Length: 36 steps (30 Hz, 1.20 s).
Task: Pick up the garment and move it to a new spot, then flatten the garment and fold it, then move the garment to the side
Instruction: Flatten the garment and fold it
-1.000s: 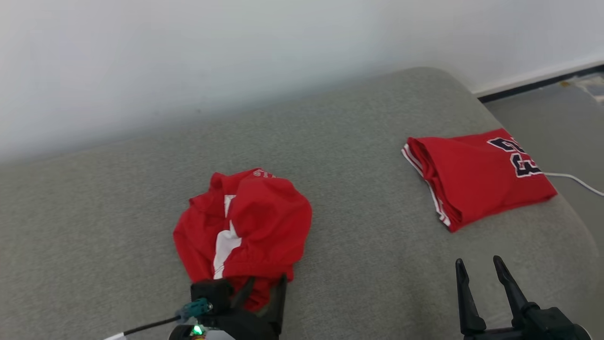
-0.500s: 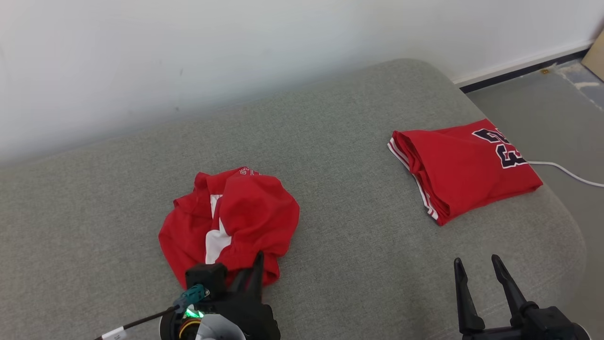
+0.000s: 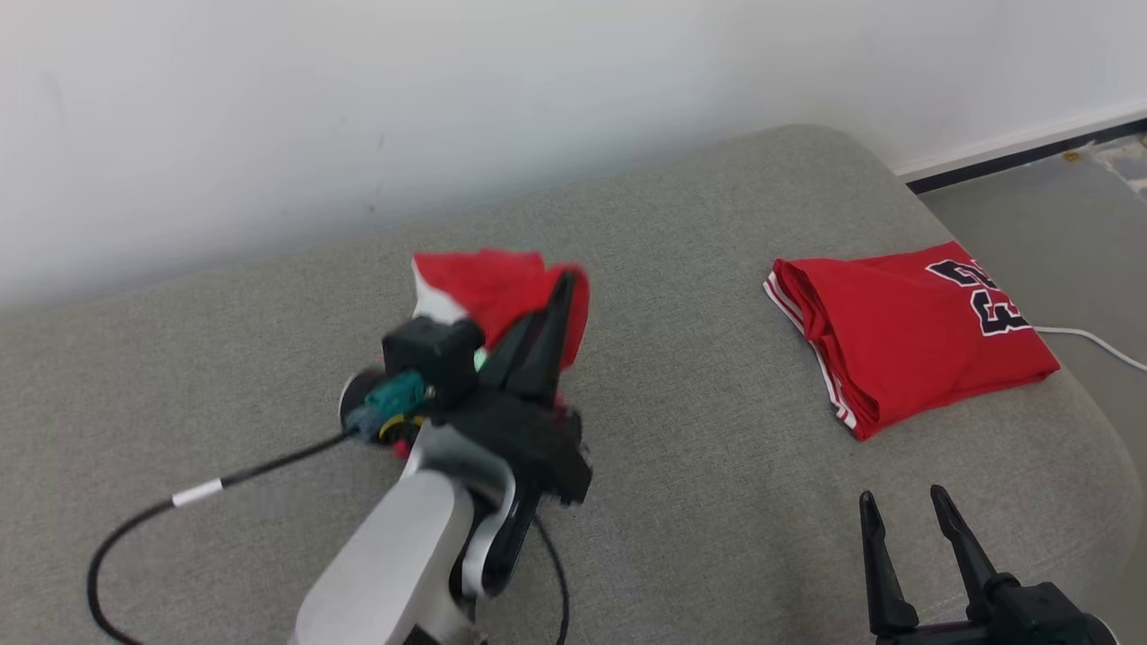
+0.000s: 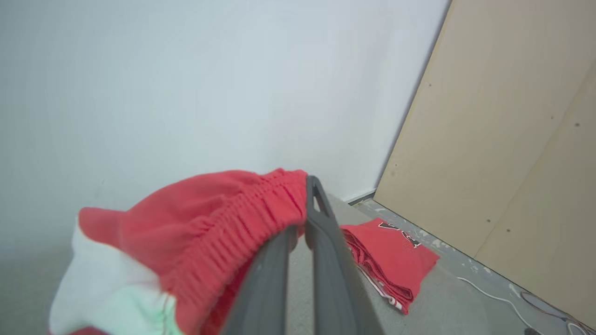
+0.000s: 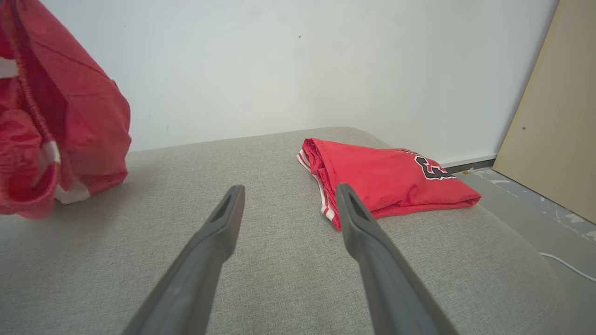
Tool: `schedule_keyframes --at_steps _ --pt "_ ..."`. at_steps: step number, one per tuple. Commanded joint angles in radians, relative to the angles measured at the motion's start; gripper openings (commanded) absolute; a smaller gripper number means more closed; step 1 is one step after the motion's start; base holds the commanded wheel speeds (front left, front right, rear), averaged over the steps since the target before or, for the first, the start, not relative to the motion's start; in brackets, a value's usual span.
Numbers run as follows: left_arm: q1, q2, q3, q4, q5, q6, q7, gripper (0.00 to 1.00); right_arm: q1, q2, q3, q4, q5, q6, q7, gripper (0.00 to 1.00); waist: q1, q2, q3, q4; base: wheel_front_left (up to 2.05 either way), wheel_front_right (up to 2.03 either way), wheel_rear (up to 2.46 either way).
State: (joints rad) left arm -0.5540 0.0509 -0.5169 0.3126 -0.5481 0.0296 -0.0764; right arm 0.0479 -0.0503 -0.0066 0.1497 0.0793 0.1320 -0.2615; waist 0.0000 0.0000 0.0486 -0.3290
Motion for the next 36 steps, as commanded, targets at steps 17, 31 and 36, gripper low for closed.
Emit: schedule_keyframes --at_steps 17,31,36 --pt "-0.150 0.002 -0.181 -0.257 -0.447 0.077 -0.121 0.00 -0.010 0.000 0.002 -0.007 0.019 -0.003 -0.005 1.00 0.0000 0.0000 0.025 0.053 0.00 0.00 0.00" --pt "-0.018 0.145 -0.067 0.169 -0.469 0.115 -0.169 0.00 -0.032 0.000 0.007 -0.018 0.013 -0.003 -0.005 1.00 0.0000 0.0000 0.081 0.113 0.00 0.00 0.00" --pt "-0.031 0.177 0.007 0.254 -0.442 0.127 -0.187 0.00 -0.038 0.000 0.016 -0.015 0.010 -0.003 -0.005 1.00 0.0000 0.0000 0.088 0.127 0.00 0.00 0.00"
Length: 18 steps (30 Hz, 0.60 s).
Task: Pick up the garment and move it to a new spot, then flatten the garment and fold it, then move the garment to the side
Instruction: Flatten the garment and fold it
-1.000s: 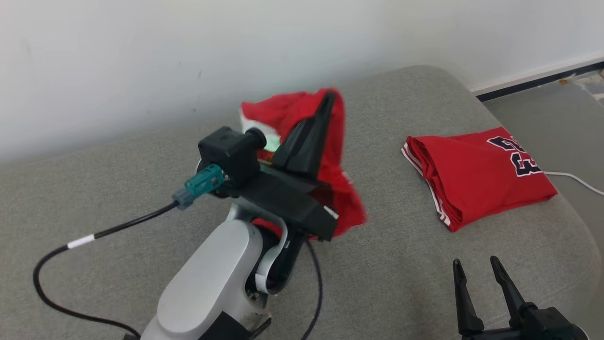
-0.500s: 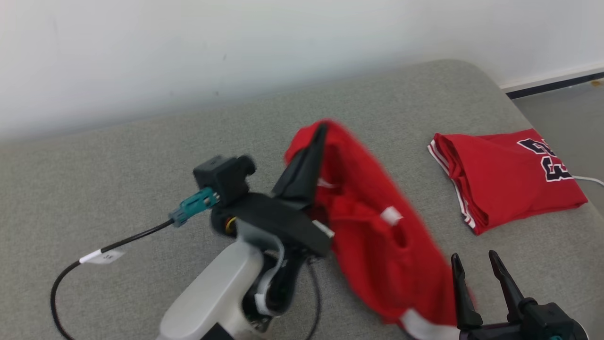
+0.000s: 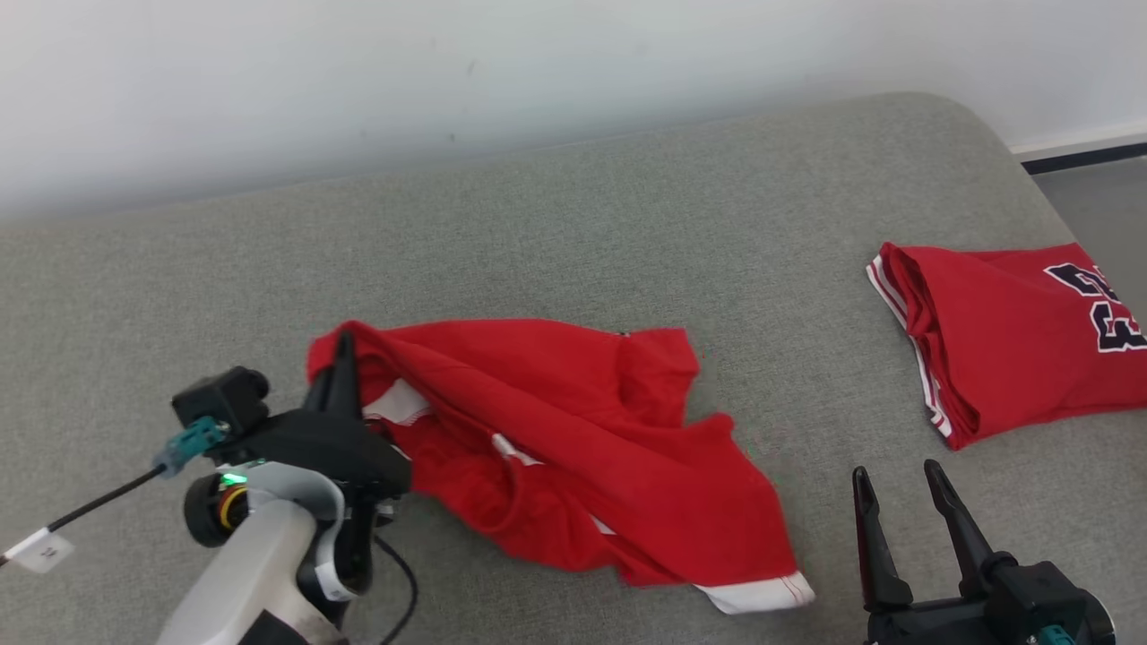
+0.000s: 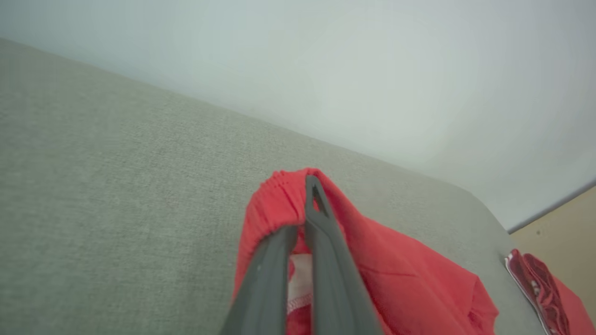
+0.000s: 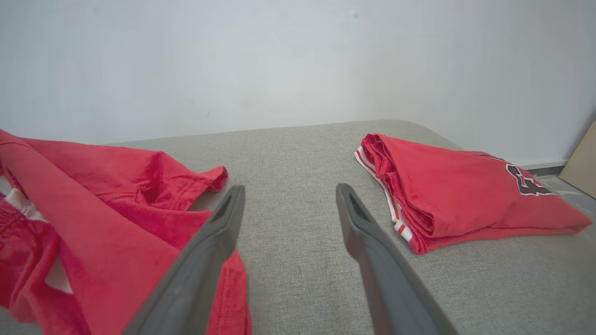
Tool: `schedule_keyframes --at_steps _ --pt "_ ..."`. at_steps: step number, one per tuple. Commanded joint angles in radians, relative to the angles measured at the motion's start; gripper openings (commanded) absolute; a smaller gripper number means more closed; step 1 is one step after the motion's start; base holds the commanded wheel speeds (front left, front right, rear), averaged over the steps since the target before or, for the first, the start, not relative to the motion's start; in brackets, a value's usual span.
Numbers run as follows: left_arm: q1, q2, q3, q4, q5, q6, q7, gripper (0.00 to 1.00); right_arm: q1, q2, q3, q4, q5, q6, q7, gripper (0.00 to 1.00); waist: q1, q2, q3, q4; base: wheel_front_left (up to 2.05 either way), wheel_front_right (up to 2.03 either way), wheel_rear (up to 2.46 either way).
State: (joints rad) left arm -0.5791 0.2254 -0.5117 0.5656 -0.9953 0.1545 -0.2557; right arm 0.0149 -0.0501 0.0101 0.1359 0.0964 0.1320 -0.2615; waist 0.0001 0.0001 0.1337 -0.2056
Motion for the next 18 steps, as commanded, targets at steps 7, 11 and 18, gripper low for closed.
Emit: schedule_keyframes --at_steps 7,11,18 --pt "-0.024 0.034 0.096 0.090 0.078 0.011 -0.011 0.00 -0.014 0.000 0.010 -0.002 -0.016 -0.003 -0.005 1.00 -0.0001 -0.0001 0.009 0.003 0.00 0.00 0.00" --pt "-0.017 0.046 0.157 0.130 0.120 0.019 -0.011 0.00 -0.013 0.000 0.010 -0.004 -0.019 -0.003 -0.005 1.00 -0.0001 -0.0001 0.012 -0.001 0.00 0.00 0.00" --pt "0.001 0.029 0.143 0.194 0.169 -0.017 -0.009 1.00 0.002 0.000 -0.001 -0.004 -0.023 -0.003 -0.005 1.00 -0.0001 -0.0001 0.006 0.019 0.00 0.00 0.00"
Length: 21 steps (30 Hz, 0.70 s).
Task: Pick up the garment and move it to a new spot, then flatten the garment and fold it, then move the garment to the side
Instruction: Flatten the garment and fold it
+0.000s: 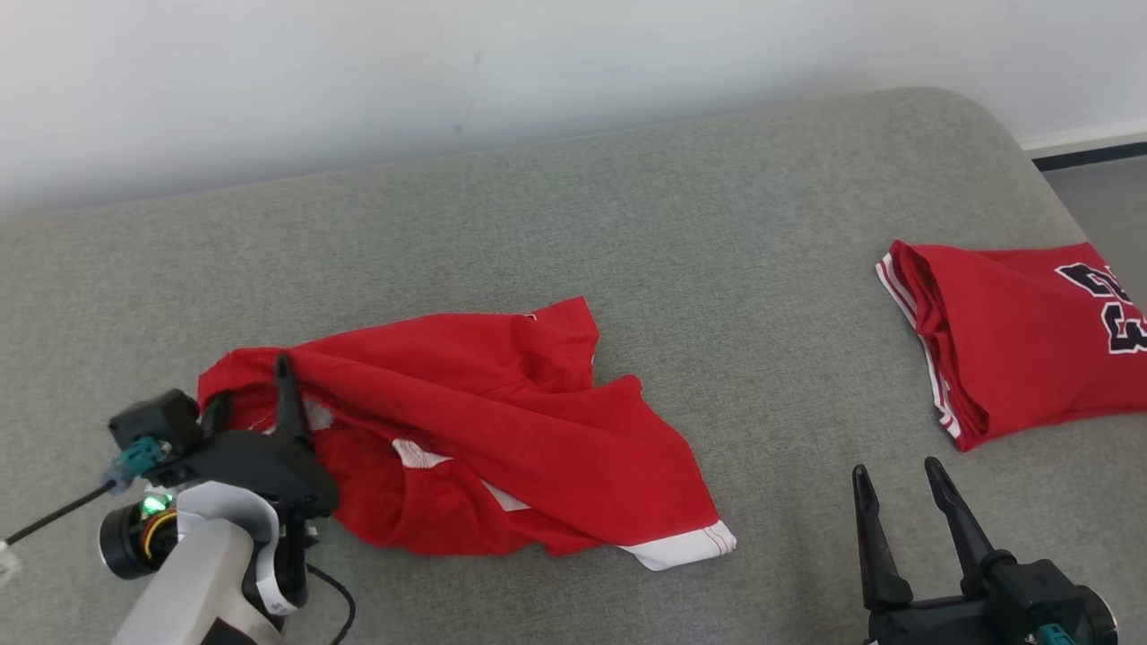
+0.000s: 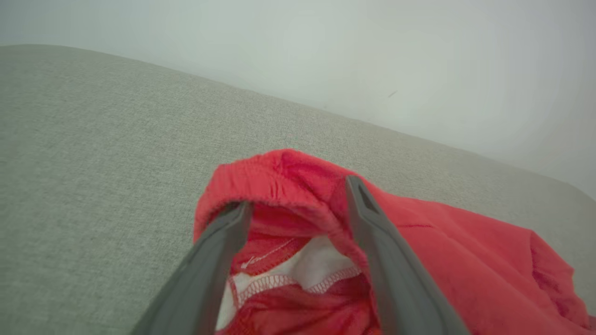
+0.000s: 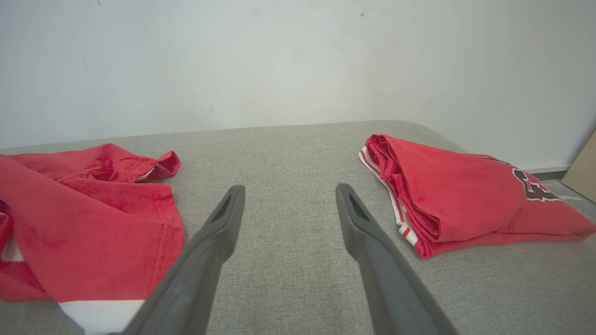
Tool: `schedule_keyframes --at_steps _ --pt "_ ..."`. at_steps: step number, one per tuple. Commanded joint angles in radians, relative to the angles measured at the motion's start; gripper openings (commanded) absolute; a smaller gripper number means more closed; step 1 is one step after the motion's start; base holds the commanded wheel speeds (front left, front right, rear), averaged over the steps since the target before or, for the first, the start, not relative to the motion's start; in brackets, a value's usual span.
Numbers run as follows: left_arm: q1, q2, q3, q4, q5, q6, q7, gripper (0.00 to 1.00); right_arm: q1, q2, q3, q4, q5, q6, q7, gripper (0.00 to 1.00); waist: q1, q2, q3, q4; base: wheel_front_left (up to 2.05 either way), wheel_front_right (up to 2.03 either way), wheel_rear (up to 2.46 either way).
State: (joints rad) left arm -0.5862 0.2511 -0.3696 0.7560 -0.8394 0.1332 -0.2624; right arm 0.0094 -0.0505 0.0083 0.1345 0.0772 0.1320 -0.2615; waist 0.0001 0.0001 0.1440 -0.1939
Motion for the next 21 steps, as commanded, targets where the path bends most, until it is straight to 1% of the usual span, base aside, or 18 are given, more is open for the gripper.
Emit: schedule_keyframes --at_steps 1,3,5,9,11,13,15,17,18,21 --pt "0.012 0.003 -0.010 0.014 0.019 0.001 0.001 1.00 0.009 0.000 -0.001 -0.002 -0.004 -0.003 -0.005 1.00 -0.0001 -0.0001 -0.007 0.013 0.00 0.00 0.00" --pt "0.023 -0.004 -0.027 0.027 0.024 -0.011 0.012 1.00 0.013 0.000 -0.003 0.000 -0.005 -0.003 -0.005 1.00 -0.0001 -0.0001 -0.014 0.025 0.00 0.00 0.00" --pt "0.036 -0.012 -0.042 0.020 0.029 -0.014 0.012 1.00 0.017 0.000 -0.002 0.002 -0.005 -0.003 -0.005 1.00 -0.0001 -0.0001 -0.023 0.036 0.00 0.00 0.00" --pt "0.092 -0.013 -0.059 -0.016 0.052 -0.015 0.005 1.00 0.023 0.000 -0.002 0.004 -0.004 -0.003 -0.005 1.00 -0.0001 -0.0001 -0.038 0.056 0.00 0.00 0.00" --pt "0.123 -0.011 -0.064 -0.055 0.068 -0.011 0.001 1.00 0.027 0.000 -0.005 0.004 -0.003 -0.003 -0.005 1.00 -0.0001 -0.0001 -0.043 0.066 0.00 0.00 0.00" --pt "0.160 0.000 -0.064 -0.112 0.098 0.003 -0.002 1.00 0.031 0.000 -0.008 0.004 -0.002 -0.003 -0.005 1.00 -0.0001 -0.0001 -0.048 0.075 0.00 0.00 0.00" --pt "0.208 0.006 -0.047 -0.201 0.145 0.017 -0.003 1.00 0.032 0.000 -0.012 0.001 -0.001 -0.003 -0.005 1.00 -0.0001 -0.0001 -0.048 0.085 0.00 0.00 0.00" --pt "0.258 0.009 -0.018 -0.320 0.211 0.027 -0.003 1.00 0.033 0.000 -0.018 -0.002 0.001 -0.003 -0.005 1.00 -0.0001 -0.0001 -0.047 0.096 0.00 0.00 0.00" --pt "0.258 0.009 -0.018 -0.320 0.211 0.027 -0.003 1.00 0.033 0.000 -0.018 -0.002 0.001 -0.003 -0.005 1.00 -0.0001 -0.0001 -0.047 0.096 0.00 0.00 0.00" --pt "0.351 -0.007 0.038 -0.479 0.307 0.024 -0.003 1.00 0.032 0.000 -0.020 -0.003 0.002 -0.003 -0.005 1.00 -0.0001 -0.0001 -0.048 0.110 0.00 0.00 0.00"
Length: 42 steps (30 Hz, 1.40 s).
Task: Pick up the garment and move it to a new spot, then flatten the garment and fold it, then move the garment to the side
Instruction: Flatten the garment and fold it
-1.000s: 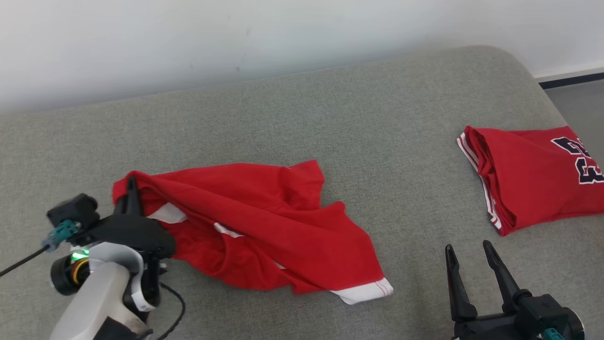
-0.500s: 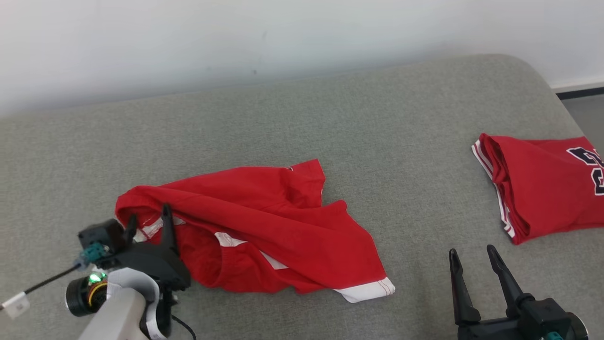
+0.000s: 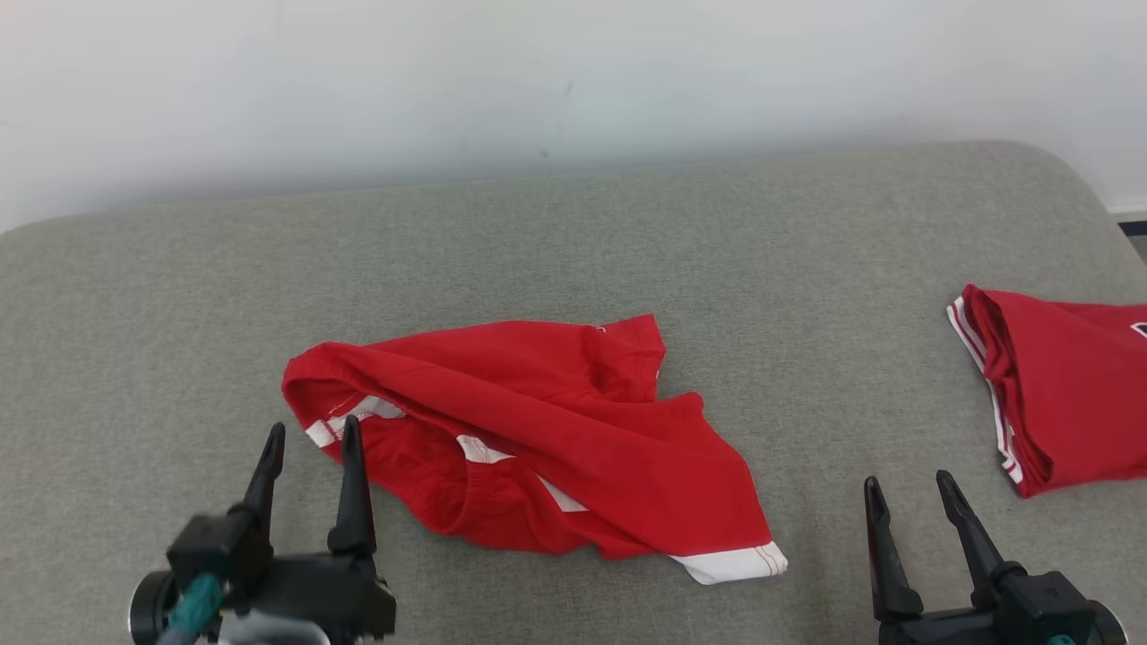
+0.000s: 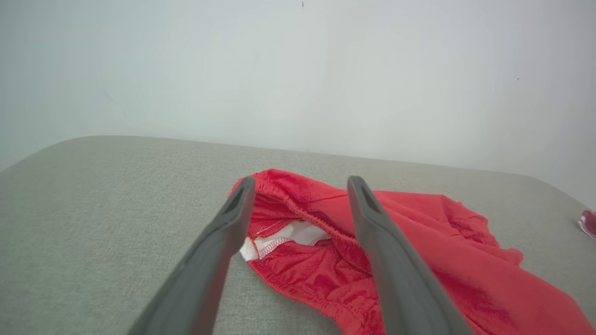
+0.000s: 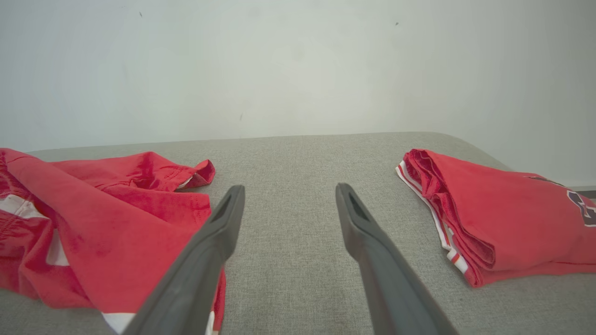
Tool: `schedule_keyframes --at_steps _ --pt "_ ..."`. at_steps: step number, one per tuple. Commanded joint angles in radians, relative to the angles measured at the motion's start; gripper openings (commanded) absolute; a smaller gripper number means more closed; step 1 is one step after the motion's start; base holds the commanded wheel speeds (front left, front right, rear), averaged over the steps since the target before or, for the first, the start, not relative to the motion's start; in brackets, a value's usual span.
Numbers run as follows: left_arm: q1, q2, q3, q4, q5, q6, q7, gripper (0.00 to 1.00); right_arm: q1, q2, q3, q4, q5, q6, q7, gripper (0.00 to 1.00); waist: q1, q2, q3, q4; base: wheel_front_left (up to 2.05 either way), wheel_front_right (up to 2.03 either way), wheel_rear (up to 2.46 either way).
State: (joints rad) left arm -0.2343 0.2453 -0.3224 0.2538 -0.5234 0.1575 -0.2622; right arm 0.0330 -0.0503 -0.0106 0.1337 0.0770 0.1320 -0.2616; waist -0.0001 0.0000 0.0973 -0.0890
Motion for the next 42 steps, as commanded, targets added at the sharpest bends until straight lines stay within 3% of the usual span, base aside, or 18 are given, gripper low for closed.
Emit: schedule_keyframes --at_steps 1,5,11,15,19,32,41,42 --pt "0.027 -0.011 0.009 -0.025 0.022 -0.006 -0.002 1.00 0.008 0.000 -0.002 -0.002 0.003 -0.003 -0.004 1.00 0.0001 0.0000 -0.002 0.009 0.00 0.00 0.00" --pt "0.144 -0.060 0.089 -0.187 0.142 -0.038 -0.003 1.00 0.004 0.000 -0.005 0.004 0.003 -0.003 -0.004 1.00 0.0001 0.0000 -0.010 0.024 0.00 0.00 0.00" --pt "0.284 -0.150 0.220 -0.309 0.246 -0.131 -0.003 1.00 0.011 0.000 -0.009 0.011 0.002 -0.003 -0.004 1.00 0.0001 0.0000 -0.035 0.039 0.00 0.00 0.00" --pt "0.349 -0.174 0.262 -0.317 0.321 -0.173 -0.003 1.00 0.018 0.000 -0.011 0.015 0.004 -0.003 -0.004 1.00 0.0001 0.0000 -0.054 0.045 0.00 0.00 0.00" --pt "0.392 -0.183 0.302 -0.306 0.371 -0.183 -0.003 1.00 0.028 0.000 -0.009 0.021 0.007 -0.003 -0.004 1.00 0.0001 0.0000 -0.067 0.053 0.00 0.00 0.00" --pt "0.455 -0.195 0.374 -0.239 0.395 -0.227 -0.003 1.00 0.043 0.000 -0.003 0.052 0.011 -0.003 -0.003 1.00 0.0001 0.0000 -0.090 0.099 0.00 0.00 0.00" --pt "0.425 -0.195 0.354 -0.208 0.381 -0.234 -0.003 1.00 -0.102 -0.016 0.030 0.073 0.075 -0.003 0.348 1.00 0.0001 0.0000 -0.082 0.104 0.00 0.00 0.00" --pt "0.425 -0.195 0.354 -0.208 0.381 -0.234 -0.003 1.00 -0.102 -0.016 0.030 0.073 0.075 -0.003 0.348 1.00 0.0001 0.0000 -0.082 0.104 0.00 0.00 0.00"
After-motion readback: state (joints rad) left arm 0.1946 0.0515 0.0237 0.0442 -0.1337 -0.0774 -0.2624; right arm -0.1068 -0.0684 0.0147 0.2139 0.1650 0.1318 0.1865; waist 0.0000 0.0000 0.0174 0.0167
